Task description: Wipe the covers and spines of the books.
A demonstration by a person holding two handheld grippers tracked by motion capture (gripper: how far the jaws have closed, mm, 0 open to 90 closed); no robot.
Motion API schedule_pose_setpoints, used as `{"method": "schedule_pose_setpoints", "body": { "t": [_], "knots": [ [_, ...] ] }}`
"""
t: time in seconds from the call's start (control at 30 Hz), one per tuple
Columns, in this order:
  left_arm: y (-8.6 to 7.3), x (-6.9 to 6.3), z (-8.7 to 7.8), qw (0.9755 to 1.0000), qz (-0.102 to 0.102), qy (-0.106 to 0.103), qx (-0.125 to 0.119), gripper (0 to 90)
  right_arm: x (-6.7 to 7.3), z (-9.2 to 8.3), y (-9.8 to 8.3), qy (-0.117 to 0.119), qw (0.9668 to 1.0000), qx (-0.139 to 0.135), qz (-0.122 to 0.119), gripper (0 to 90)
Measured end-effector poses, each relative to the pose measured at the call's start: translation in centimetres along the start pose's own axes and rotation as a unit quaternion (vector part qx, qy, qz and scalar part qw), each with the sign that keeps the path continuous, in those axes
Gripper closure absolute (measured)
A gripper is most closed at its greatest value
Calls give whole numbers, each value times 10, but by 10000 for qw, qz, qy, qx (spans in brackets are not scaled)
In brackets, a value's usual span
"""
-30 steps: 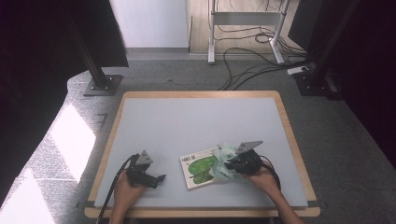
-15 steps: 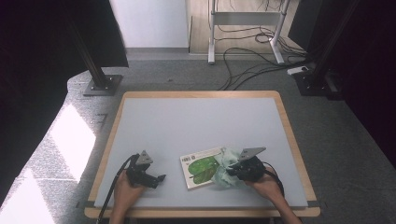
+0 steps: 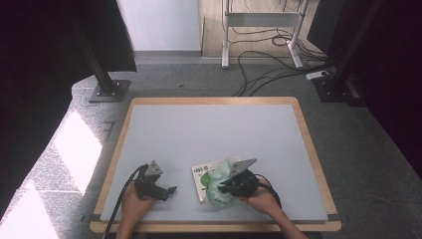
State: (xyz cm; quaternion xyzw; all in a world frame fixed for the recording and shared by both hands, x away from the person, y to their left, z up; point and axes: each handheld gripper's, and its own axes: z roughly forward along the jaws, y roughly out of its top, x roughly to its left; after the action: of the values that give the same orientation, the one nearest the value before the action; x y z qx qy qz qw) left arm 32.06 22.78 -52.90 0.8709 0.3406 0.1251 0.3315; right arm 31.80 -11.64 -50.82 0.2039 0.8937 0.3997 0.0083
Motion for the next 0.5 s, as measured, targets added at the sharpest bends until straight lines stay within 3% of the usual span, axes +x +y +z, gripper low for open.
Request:
{"method": "schedule_pose_setpoints", "body": {
  "t": [0.17,0.5],
  "knots": [
    [0,0,0,10000,3,5,-5,0,17,22,17,241,9995,-50,-193,799],
    [0,0,0,10000,5,3,-3,0,30,41,32,475,9984,-83,-299,799]
  ]
}}
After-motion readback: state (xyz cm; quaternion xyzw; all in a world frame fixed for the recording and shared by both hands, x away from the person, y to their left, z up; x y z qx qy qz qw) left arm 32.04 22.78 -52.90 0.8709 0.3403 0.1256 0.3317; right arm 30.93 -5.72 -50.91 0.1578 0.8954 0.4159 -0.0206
